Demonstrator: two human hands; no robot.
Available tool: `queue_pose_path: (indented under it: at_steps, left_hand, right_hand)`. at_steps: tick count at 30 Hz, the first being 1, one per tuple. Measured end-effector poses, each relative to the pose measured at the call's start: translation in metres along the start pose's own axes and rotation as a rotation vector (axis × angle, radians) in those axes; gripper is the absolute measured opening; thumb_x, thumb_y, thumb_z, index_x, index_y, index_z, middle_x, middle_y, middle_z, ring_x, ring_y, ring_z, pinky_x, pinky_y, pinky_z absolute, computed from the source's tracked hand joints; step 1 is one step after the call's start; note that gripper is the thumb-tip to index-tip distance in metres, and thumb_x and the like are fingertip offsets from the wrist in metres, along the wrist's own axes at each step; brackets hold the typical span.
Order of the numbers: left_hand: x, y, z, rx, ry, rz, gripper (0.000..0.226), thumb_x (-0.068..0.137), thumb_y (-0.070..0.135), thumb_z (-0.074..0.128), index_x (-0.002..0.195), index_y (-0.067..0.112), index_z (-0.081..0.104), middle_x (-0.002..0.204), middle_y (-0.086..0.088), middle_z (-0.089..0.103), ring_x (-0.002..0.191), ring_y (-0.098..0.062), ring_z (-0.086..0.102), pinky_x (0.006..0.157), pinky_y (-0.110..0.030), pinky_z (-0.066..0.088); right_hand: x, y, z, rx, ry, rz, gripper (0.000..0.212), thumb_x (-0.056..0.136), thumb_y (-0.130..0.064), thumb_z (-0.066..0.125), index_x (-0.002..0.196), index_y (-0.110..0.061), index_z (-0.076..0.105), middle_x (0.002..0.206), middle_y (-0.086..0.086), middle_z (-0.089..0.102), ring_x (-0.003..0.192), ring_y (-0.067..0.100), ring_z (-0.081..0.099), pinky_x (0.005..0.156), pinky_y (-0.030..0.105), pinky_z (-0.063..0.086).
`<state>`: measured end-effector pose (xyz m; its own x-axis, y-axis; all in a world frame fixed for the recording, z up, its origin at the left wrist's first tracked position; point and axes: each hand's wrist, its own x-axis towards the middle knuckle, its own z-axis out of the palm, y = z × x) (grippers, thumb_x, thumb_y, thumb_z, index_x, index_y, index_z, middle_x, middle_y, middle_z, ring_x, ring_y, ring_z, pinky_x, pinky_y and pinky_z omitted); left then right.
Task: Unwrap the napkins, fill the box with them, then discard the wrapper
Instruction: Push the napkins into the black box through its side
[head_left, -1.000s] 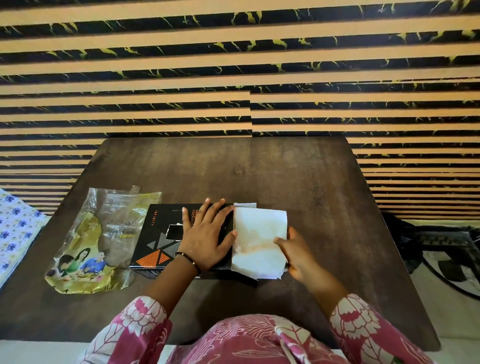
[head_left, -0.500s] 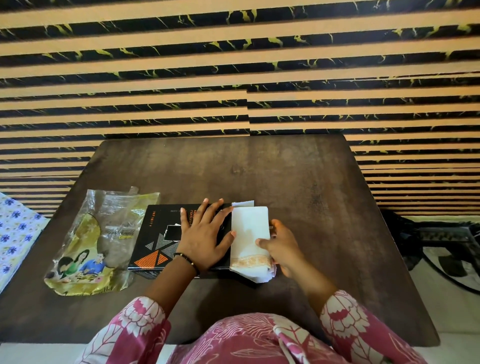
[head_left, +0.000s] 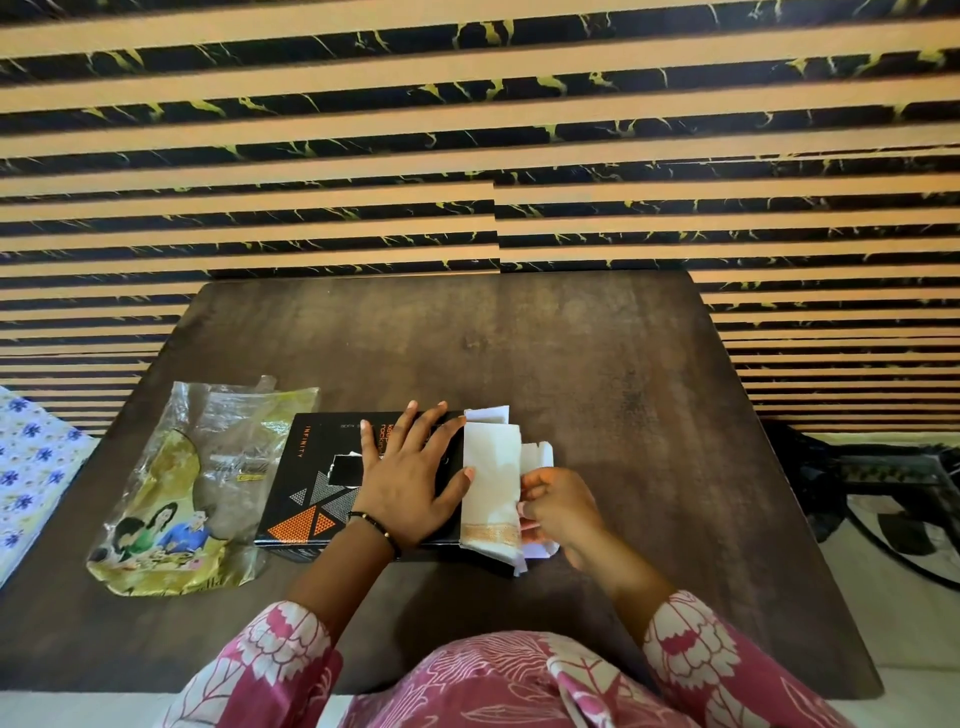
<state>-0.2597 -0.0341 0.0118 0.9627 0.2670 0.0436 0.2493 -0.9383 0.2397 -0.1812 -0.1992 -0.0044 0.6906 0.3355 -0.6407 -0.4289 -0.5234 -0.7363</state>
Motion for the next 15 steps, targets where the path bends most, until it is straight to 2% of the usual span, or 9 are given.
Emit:
queue_pose_path:
  at_steps: [5,7,10,15]
  left_hand:
    - [-0.002,0.000,0.000,0.010,-0.003,0.001,0.070,0.076,0.065,0.014,0.139,0.037,0.025,0.154,0.009,0.020,0.144,-0.020,0.004,0.109,-0.061,-0.008]
    - [-0.002,0.000,0.000,0.015,-0.004,0.003,0.070,0.076,0.065,0.014,0.139,0.037,0.025,0.154,0.009,0.020,0.144,-0.020,0.004,0.109,-0.061,-0.009]
    - [-0.002,0.000,0.001,0.022,-0.010,0.009,0.071,0.075,0.065,0.016,0.139,0.036,0.024,0.154,0.008,0.020,0.144,-0.021,0.003,0.108,-0.060,-0.010]
    - [-0.002,0.001,0.000,0.019,-0.003,0.008,0.072,0.074,0.063,0.019,0.139,0.034,0.027,0.153,0.006,0.022,0.144,-0.022,0.005,0.107,-0.061,-0.011]
  right_hand:
    - [-0.009,-0.005,0.020,0.168,-0.245,0.002,0.028,0.090,0.007,0.042,0.111,-0.007,0.055,0.107,0.012,0.063,0.093,0.029,0.066,0.076,0.038,0.058]
    - [-0.007,-0.001,0.014,0.197,-0.230,0.004,0.030,0.091,0.006,0.041,0.115,-0.006,0.055,0.109,0.012,0.063,0.096,0.029,0.066,0.080,0.038,0.057]
    - [-0.002,0.006,0.005,0.250,-0.161,0.050,0.031,0.090,0.006,0.043,0.115,-0.004,0.057,0.105,0.013,0.065,0.091,0.028,0.067,0.077,0.036,0.057]
    - [-0.008,0.000,0.014,0.284,-0.303,0.093,0.032,0.092,0.006,0.035,0.100,-0.009,0.061,0.099,0.010,0.067,0.092,0.025,0.067,0.081,0.038,0.057]
